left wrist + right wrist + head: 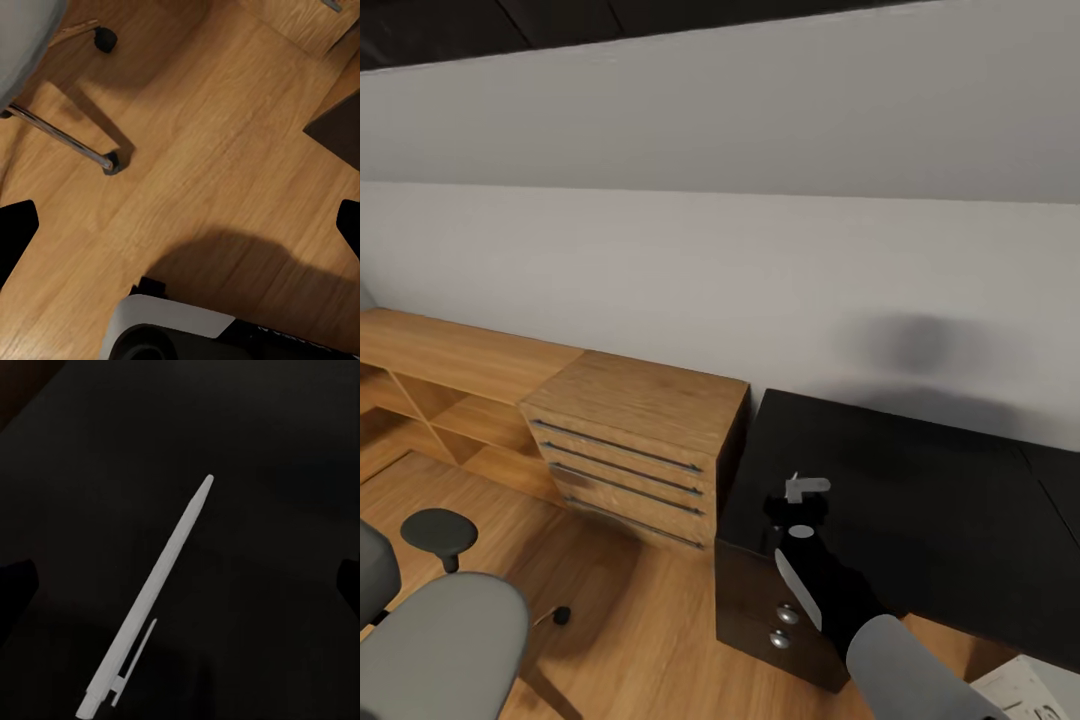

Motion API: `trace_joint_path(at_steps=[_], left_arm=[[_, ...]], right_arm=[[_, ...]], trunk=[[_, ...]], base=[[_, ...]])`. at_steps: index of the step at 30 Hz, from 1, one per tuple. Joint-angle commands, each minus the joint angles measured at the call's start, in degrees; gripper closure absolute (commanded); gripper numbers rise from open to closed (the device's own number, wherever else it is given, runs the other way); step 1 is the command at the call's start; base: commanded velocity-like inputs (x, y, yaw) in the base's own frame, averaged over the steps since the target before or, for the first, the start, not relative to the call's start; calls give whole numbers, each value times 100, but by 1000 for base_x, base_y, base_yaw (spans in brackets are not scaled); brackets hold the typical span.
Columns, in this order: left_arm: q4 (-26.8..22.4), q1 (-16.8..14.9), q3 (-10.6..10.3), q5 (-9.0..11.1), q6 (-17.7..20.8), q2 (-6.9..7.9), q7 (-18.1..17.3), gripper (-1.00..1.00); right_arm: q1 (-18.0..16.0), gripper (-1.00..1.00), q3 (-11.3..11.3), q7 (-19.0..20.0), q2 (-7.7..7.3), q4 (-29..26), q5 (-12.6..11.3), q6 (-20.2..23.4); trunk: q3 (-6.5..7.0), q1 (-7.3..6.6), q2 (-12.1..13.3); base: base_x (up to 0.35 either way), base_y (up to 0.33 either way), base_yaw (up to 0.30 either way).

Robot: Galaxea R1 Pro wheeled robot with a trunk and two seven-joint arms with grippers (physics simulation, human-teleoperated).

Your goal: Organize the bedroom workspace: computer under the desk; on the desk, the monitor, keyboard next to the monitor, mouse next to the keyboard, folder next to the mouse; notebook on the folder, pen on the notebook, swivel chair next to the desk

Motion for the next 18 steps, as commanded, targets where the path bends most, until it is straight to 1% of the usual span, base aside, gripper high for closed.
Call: trace_joint_path(at_steps=[1, 4, 9, 11, 12, 13, 18], left_arm=[[-11, 0, -20, 48, -2, 8, 42, -100], [-10, 0, -25, 44, -2, 8, 42, -100], [-13, 0, -28, 40, -2, 8, 42, -100], [-15, 0, -28, 40, -2, 8, 42, -100], [-15, 0, -28, 40, -2, 8, 42, -100], [-18, 0, -28, 39, -2, 8, 42, -100], [-19, 0, -28, 39, -2, 8, 42, -100]], right_arm=[[-5, -100, 30, -42, -5, -8, -45, 29], [-5, -100, 30, -29, -5, -5, -45, 29], [-5, -100, 23, 0, -6, 34, -37, 29], [-5, -100, 19, 50, -6, 84, -32, 29], [-5, -100, 18, 77, -6, 110, -31, 29], [-5, -100, 9, 219, -6, 253, -28, 35], [-5, -100, 5, 296, -6, 346, -27, 37]], trunk=[[-5, 1, -4], [-5, 1, -4], [-5, 1, -4], [-5, 1, -4], [-5, 1, -4], [-5, 1, -4], [-5, 1, -4]], base=[[21, 13, 0], [75, 28, 0], [198, 69, 0], [105, 29, 0], [60, 17, 0], [24, 7, 0], [10, 3, 0]])
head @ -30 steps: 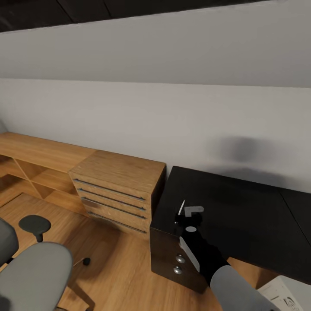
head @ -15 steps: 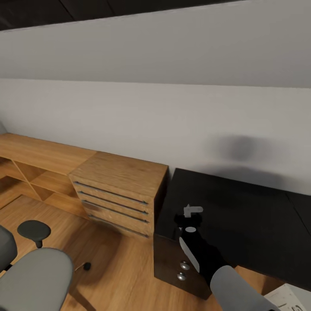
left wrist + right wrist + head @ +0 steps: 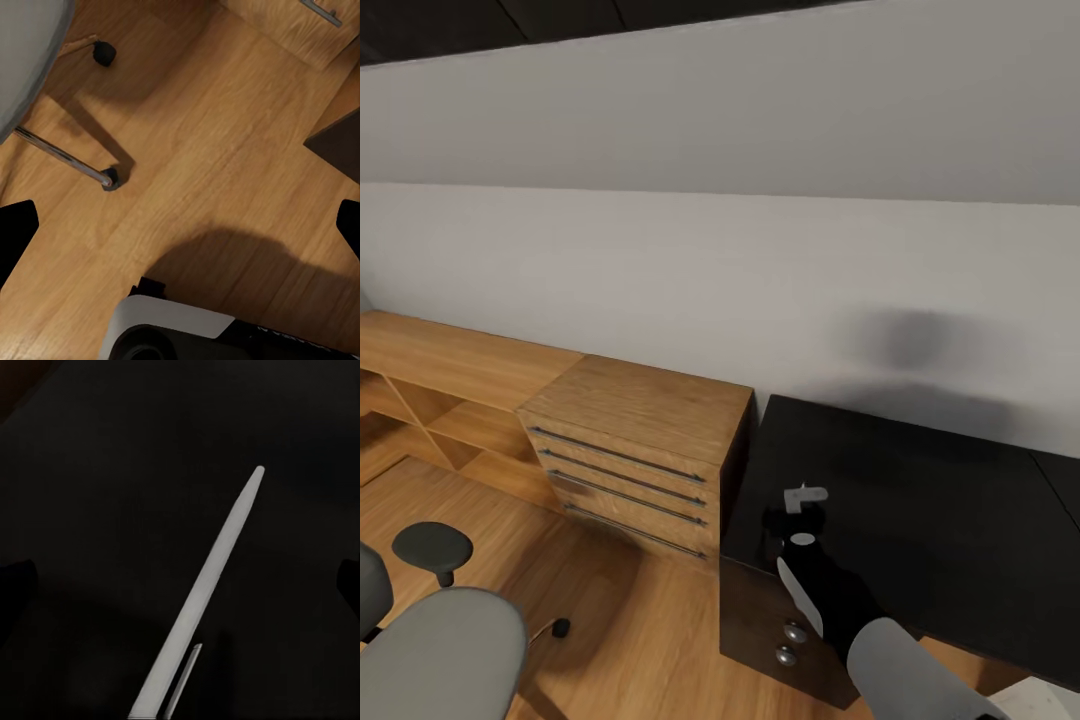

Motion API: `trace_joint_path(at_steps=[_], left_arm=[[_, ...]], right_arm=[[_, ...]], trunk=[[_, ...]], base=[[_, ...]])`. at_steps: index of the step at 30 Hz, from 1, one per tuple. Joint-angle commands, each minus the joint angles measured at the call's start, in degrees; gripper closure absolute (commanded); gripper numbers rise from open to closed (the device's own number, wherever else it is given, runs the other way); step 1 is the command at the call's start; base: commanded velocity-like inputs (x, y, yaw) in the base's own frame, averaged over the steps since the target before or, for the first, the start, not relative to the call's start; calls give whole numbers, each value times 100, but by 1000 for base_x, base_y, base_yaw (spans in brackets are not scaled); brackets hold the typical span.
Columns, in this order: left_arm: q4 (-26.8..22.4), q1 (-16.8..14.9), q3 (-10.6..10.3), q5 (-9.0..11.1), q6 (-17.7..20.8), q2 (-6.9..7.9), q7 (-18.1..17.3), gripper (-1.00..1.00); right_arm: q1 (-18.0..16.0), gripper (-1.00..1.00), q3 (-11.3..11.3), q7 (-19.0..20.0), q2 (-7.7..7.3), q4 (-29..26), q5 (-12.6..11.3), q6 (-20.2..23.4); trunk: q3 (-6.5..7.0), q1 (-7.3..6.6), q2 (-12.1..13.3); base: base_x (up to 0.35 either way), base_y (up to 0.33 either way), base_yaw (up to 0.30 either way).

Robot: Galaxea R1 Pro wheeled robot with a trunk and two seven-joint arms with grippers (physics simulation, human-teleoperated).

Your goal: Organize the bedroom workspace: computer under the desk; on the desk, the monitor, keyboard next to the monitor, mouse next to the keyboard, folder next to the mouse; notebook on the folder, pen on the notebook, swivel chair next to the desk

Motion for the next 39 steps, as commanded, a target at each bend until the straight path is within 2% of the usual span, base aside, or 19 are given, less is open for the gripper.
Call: trace_joint_path(at_steps=[1, 17, 20, 29, 39], left_arm=[[-11, 0, -20, 48, -2, 7, 42, -100], [-32, 0, -20, 53, -2, 7, 42, -100], [-36, 0, -20, 56, -2, 8, 42, -100], [-44, 0, -13, 57, -2, 13, 42, -100], [-66, 0, -11, 57, -4, 16, 50, -100]], right_arm=[[-5, -100, 31, -35, -5, 36, -58, 25], [-65, -100, 19, -8, -5, 292, -72, 199], [-88, -100, 11, 32, -5, 305, -89, 395], [-175, -100, 3, 45, -11, 315, -451, 573], [-229, -100, 1, 46, -14, 379, -568, 620]], trunk=[[-5, 1, -4], [-5, 1, -4], [-5, 1, -4], [-5, 1, -4], [-5, 1, -4]], base=[[2, 1, 0], [0, 0, 0], [0, 0, 0], [0, 0, 0], [0, 0, 0]])
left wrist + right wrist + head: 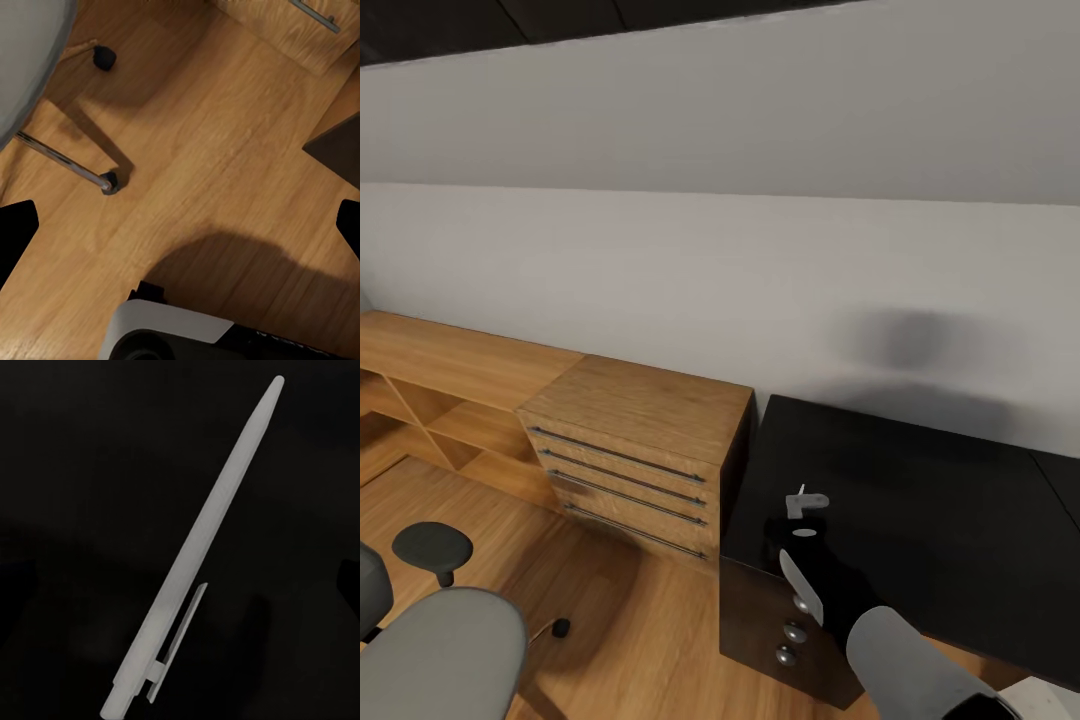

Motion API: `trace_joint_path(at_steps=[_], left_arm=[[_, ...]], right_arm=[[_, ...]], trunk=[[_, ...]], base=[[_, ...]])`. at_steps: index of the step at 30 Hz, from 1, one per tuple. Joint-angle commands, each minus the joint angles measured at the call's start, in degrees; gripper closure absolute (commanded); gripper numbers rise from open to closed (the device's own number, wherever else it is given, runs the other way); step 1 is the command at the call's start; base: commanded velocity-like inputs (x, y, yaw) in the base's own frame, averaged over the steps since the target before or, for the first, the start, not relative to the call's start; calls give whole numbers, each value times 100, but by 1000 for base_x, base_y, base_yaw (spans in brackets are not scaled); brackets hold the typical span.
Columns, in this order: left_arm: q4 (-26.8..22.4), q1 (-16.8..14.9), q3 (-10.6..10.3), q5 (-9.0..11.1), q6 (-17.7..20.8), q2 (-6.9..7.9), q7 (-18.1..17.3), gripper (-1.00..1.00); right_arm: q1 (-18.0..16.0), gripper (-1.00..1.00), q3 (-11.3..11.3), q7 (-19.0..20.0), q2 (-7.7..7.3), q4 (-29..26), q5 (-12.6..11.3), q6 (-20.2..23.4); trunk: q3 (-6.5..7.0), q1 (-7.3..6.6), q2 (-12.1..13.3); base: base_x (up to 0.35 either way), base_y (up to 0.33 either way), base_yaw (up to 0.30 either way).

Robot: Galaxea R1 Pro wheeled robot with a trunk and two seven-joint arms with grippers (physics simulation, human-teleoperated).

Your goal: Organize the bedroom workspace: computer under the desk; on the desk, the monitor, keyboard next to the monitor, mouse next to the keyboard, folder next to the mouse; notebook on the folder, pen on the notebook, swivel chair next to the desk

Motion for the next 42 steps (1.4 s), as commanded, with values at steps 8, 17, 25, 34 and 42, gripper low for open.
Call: trace_joint_path(at_steps=[8, 17, 25, 34, 42], left_arm=[[-106, 0, 2, 52, -130, 9, 43, -100], [-252, 0, -13, 57, -611, 6, 50, -100], [-274, 0, -4, 66, -702, 1, 67, -100], [-333, 0, 4, 74, -712, -1, 69, -100], [-382, 0, -8, 82, -705, -1, 70, -100]], right_arm=[[-11, -100, 38, -50, -12, -1, -57, 53], [-17, -100, 38, -50, -14, 0, -58, 64], [-17, -100, 27, -50, -26, 7, -66, 69], [-17, -100, -84, -44, -31, 36, -67, 127], [-25, -100, -167, -34, -32, 131, -67, 143]], trunk=[[-5, 1, -4], [-5, 1, -4], [-5, 1, -4], [-5, 1, -4], [-77, 89, -165]], base=[[0, 0, 0], [0, 0, 0], [0, 0, 0], [0, 0, 0], [0, 0, 0]])
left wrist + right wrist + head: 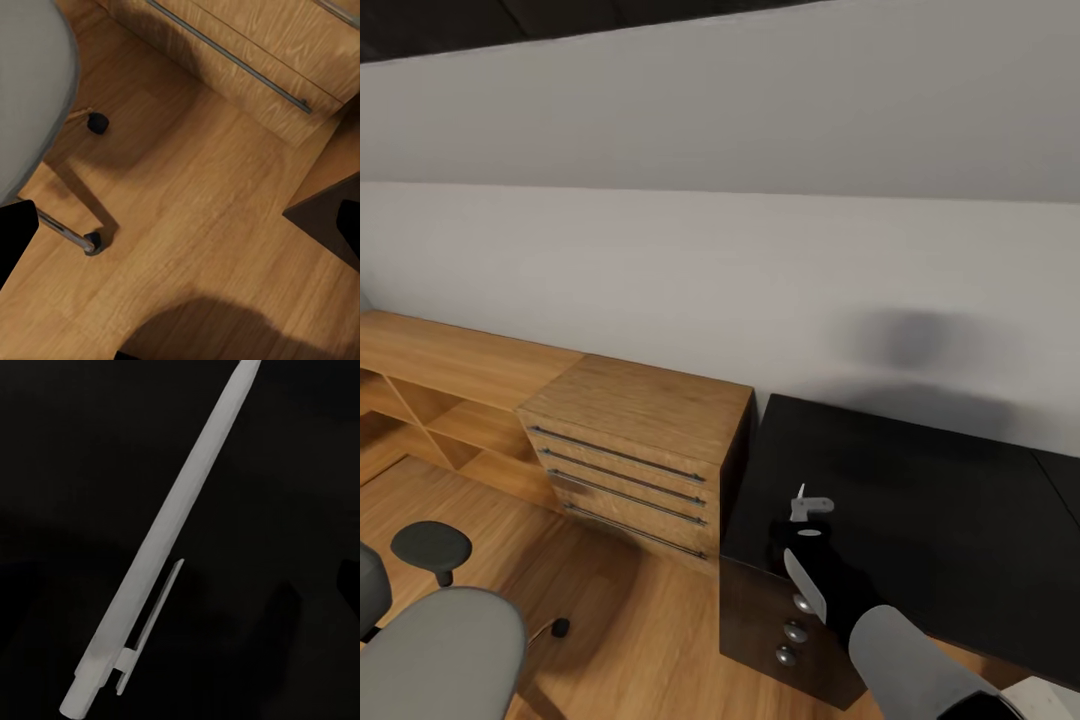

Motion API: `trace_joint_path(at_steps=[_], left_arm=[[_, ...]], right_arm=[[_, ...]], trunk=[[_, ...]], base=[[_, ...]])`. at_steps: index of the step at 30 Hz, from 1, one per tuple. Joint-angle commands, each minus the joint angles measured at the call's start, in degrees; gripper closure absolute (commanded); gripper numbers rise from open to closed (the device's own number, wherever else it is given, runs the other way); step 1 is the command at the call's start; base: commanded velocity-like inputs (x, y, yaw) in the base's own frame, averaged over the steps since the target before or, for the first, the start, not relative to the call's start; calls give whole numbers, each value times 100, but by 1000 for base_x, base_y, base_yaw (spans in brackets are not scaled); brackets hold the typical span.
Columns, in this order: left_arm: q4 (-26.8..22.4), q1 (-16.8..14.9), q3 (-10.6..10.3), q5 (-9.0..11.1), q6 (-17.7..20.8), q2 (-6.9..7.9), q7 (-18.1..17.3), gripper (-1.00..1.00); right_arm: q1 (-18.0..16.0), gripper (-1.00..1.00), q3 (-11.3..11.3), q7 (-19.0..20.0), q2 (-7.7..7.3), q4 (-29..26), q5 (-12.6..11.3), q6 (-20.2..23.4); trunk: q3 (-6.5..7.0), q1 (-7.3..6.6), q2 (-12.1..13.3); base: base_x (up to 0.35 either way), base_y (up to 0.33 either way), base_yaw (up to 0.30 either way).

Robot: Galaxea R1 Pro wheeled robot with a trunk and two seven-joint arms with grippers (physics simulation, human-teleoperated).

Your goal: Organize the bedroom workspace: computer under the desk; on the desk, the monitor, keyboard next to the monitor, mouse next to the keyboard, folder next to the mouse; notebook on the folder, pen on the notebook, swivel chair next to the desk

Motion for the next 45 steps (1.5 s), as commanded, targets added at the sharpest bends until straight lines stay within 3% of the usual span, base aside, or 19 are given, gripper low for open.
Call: trace_joint_path(at_steps=[1, 15, 16, 37, 38, 45], left_arm=[[-7, -1, -23, 56, -31, 8, 36, -100], [-10, -1, -22, 57, -35, 8, 44, -100], [-10, -1, -21, 57, -37, 8, 44, -100], [3, -1, -33, 48, -35, 8, 53, -100], [6, -1, -34, 48, -32, 8, 53, -100], [90, -1, -46, 51, -24, 2, 56, -100]], right_arm=[[-1, -100, 30, -55, -8, 5, -43, 57], [-2, -100, 26, -54, -8, 12, -43, 58], [-2, 100, 26, -58, -8, 12, -43, 58], [-2, 100, 20, -77, -8, -14, -75, 138], [-2, 100, 18, -79, -8, -37, -116, 351], [-2, 100, 17, -75, -8, -63, -290, 493]], trunk=[[-25, 24, -44], [-25, 24, -44], [-25, 24, -44], [-25, 24, -44], [-25, 24, -44], [-25, 24, -44]], base=[[0, 0, 0], [0, 0, 0], [0, 0, 0], [0, 0, 0], [0, 0, 0], [0, 0, 0]])
